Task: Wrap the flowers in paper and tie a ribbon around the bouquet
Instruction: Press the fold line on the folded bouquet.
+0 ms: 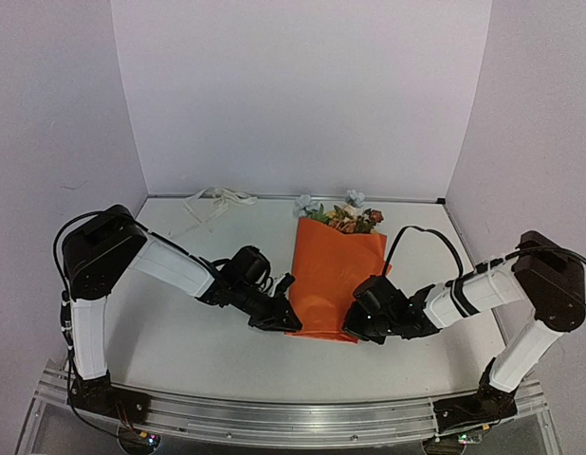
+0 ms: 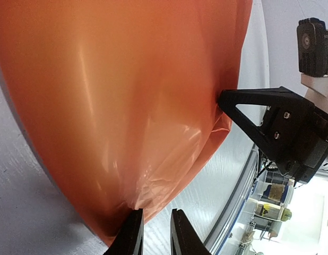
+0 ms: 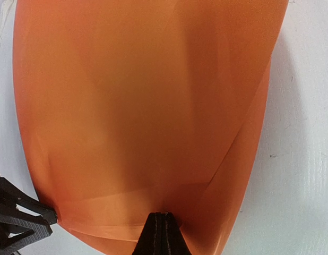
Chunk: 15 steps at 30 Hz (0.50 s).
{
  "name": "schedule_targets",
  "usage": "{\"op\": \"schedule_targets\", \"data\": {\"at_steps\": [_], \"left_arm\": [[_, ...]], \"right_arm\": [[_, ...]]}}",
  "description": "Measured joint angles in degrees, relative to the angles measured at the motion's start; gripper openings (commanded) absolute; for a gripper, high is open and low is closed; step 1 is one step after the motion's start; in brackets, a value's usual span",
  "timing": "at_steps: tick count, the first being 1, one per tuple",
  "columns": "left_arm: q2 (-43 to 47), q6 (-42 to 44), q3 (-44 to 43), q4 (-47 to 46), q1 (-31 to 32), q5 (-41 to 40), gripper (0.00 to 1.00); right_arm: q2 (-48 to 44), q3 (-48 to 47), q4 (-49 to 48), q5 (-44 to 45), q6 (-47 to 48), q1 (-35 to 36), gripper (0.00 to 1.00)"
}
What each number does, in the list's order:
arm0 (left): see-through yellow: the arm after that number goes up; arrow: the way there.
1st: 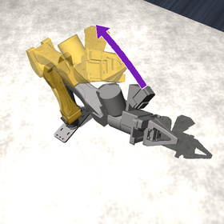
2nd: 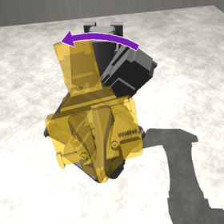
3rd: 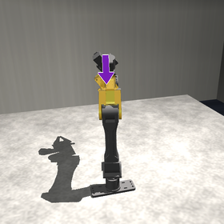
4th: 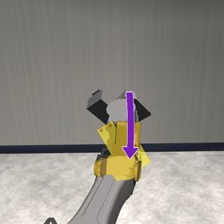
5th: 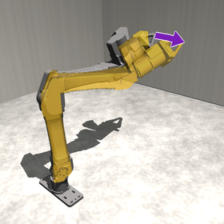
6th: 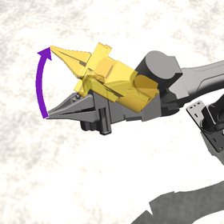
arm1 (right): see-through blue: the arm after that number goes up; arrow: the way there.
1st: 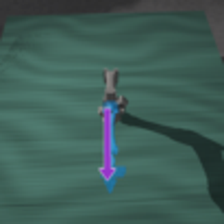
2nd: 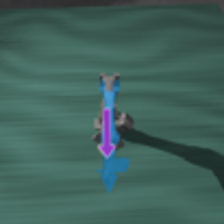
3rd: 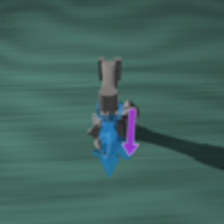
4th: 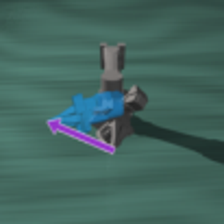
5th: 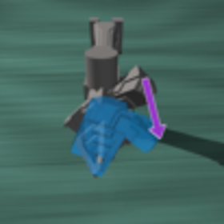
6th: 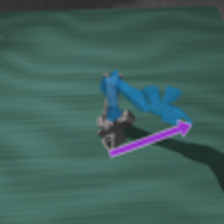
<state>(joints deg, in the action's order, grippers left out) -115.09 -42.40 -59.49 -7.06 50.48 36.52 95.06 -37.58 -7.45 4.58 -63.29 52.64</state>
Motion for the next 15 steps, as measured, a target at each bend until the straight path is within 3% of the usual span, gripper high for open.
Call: {"op": "schedule_targets", "data": {"at_steps": [15], "left_arm": [[1.9, -2.3, 5.1, -4.0, -1.8, 1.7, 0.20]], "right_arm": [[0.6, 0.0, -1.8, -0.2, 0.0, 0.0, 0.00]]}}
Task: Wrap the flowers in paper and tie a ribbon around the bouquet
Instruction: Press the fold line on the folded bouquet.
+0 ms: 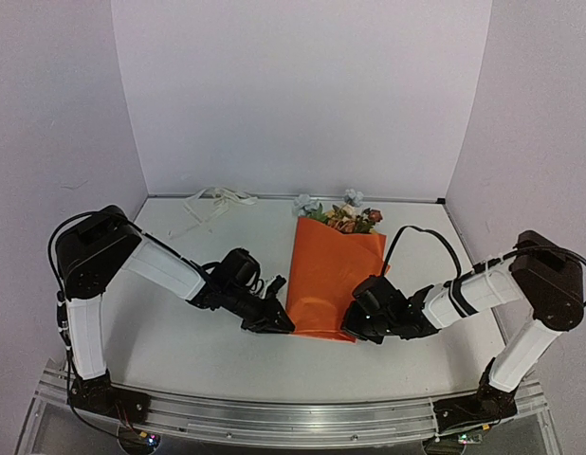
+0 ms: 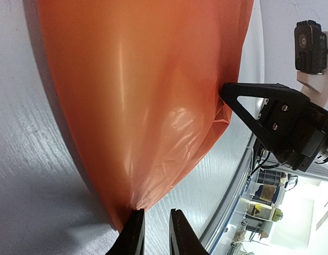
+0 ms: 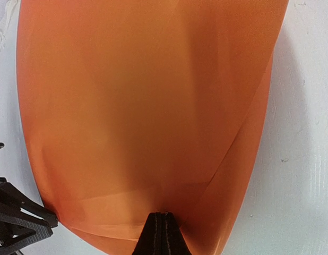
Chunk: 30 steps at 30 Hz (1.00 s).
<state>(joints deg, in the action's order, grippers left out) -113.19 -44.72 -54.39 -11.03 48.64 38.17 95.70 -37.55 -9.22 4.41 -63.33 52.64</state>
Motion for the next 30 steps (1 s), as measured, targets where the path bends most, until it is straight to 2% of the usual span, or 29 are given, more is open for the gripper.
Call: {"op": "schedule_targets", "data": {"at_steps": [12, 20, 25, 30], "left_arm": [[0.2, -5.2, 4.3, -5.8, -3.3, 3.6, 0.19], [2.0, -3.8, 4.1, -3.4, -3.7, 3.7, 0.21], [4.4, -1.8, 0.1, -1.4, -3.8, 4.4, 0.21], [3.1, -1.6, -5.6, -2.0, -4.4, 5.6, 0.20]], "right_arm": [[0.0, 0.1, -0.3, 0.0, 0.0, 0.0, 0.00], [0.0, 0.1, -0.2, 0.0, 0.0, 0.0, 0.00], [0.0, 0.1, -0.2, 0.0, 0.1, 0.0, 0.00], [0.0, 0.1, -0.2, 0.0, 0.1, 0.0, 0.00]]}}
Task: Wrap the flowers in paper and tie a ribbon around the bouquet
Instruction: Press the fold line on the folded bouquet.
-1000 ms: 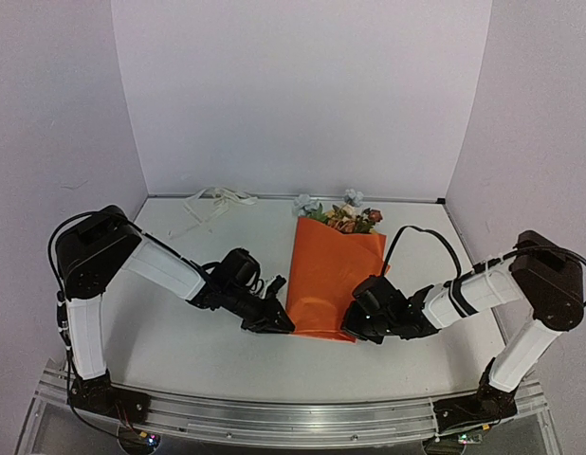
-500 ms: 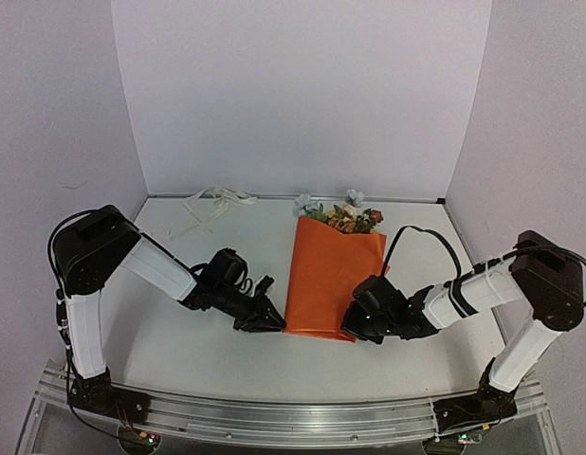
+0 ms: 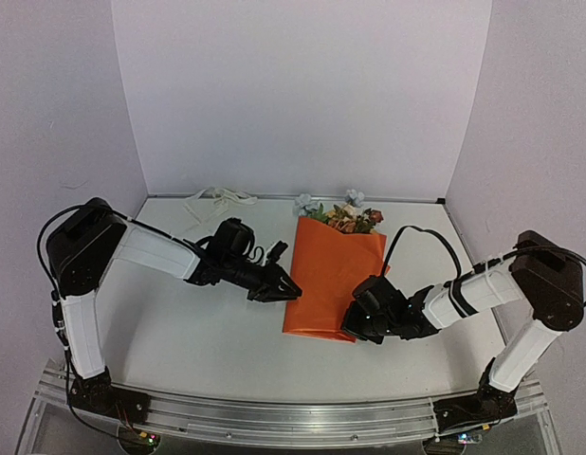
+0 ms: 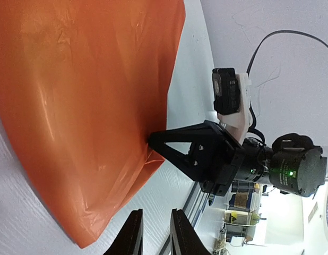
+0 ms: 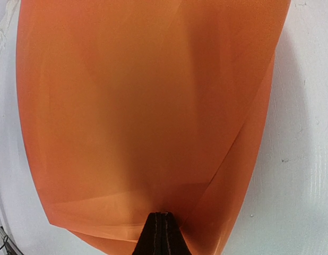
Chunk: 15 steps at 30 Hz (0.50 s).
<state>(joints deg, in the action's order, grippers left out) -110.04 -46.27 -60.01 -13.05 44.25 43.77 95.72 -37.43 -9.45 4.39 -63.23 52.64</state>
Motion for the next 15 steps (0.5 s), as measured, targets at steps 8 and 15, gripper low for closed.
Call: {"op": "schedule_targets", "data": {"at_steps": [8, 15], "left_arm": [[-9.1, -0.1, -4.3, -0.9, -1.0, 1.3, 0.20], [-11.2, -0.6, -4.5, -1.0, -0.5, 1.2, 0.20]], "right_arm": [[0.0, 0.0, 0.0, -0.1, 0.3, 0.0, 0.01], [0.0, -1.1, 2.4, 0.0, 2.2, 0.0, 0.04]]}}
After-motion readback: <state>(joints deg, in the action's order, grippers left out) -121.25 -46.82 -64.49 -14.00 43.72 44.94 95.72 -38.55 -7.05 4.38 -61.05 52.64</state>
